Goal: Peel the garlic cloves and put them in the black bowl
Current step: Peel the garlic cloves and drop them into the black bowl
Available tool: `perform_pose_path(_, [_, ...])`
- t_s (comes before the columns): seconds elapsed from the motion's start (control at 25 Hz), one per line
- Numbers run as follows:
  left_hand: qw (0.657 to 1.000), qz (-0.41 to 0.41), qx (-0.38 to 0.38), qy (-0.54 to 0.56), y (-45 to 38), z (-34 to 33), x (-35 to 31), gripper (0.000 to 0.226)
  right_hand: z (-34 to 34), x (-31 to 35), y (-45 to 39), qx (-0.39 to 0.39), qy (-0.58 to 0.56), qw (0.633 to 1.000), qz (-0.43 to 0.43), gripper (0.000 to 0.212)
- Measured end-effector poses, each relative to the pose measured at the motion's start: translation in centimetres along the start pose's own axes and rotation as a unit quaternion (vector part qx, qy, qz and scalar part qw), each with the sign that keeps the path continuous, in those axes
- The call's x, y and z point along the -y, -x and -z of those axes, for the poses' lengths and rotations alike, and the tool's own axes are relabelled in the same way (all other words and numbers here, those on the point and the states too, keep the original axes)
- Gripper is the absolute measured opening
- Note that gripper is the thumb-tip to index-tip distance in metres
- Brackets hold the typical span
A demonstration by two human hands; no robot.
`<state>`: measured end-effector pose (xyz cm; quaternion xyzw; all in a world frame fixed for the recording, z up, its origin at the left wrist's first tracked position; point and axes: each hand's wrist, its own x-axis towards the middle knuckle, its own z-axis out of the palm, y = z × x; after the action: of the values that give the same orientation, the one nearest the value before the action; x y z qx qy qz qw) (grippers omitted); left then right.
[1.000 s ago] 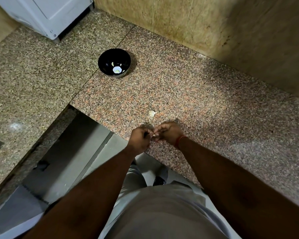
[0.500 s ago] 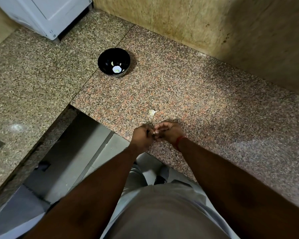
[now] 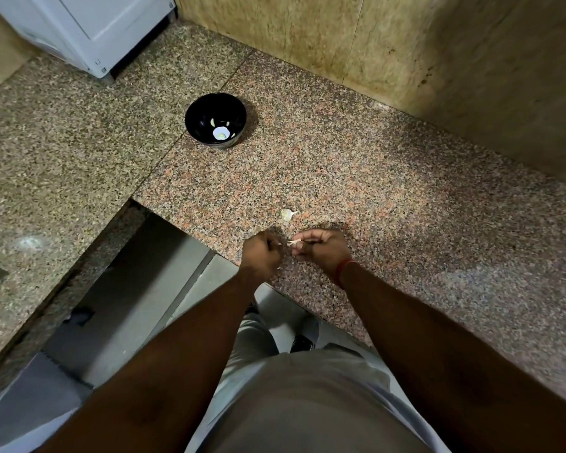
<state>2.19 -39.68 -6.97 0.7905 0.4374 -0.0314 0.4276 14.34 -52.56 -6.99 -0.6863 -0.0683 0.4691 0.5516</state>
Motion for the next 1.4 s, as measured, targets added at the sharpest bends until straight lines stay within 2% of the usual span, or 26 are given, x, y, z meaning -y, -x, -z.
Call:
perform_pose_path(0.12, [0.998, -0.032, -0.015, -0.06, -0.2, 0.4, -0.1, 0.016, 0.2, -0.3, -0.2, 0.005, 0.009, 1.0, 0.007, 0.019])
perform_pose_path(0.36, [0.998, -0.061, -0.026, -0.024, -0.1, -0.5, -0.3, 0.014, 0.3, -1.1, -0.8, -0.002, 0.095, 0.995, 0.034, 0.023])
perform_pose_path(0.48, [0.996, -0.088, -0.016, -0.008, 0.6, -0.5, -0.9, 0.02, 0.4, -1.3, -1.2, -0.005, 0.12, 0.992, 0.037, 0.02])
perform_pose_path(0.6, [0.997, -0.069, 0.02, 0.001, 0.6, -0.6, -0.9, 0.025, 0.4, -1.5, -1.3, -0.001, 0.124, 0.992, 0.039, 0.014])
perform_pose_path(0.68, [0.997, -0.066, 0.028, 0.007, 0.5, -0.7, -0.7, 0.02, 0.5, -1.6, -1.3, 0.003, 0.124, 0.991, 0.045, 0.014])
perform_pose_path(1.04, [0.986, -0.15, 0.02, -0.077, 0.8, -0.3, -0.6, 0.02, 0.3, -1.5, -1.2, 0.003, 0.084, 0.995, 0.051, 0.013])
perform_pose_path(1.4, [0.989, -0.129, 0.01, -0.07, 0.9, -1.1, -0.4, 0.02, 0.3, -1.3, -1.0, 0.002, 0.074, 0.997, 0.037, 0.013])
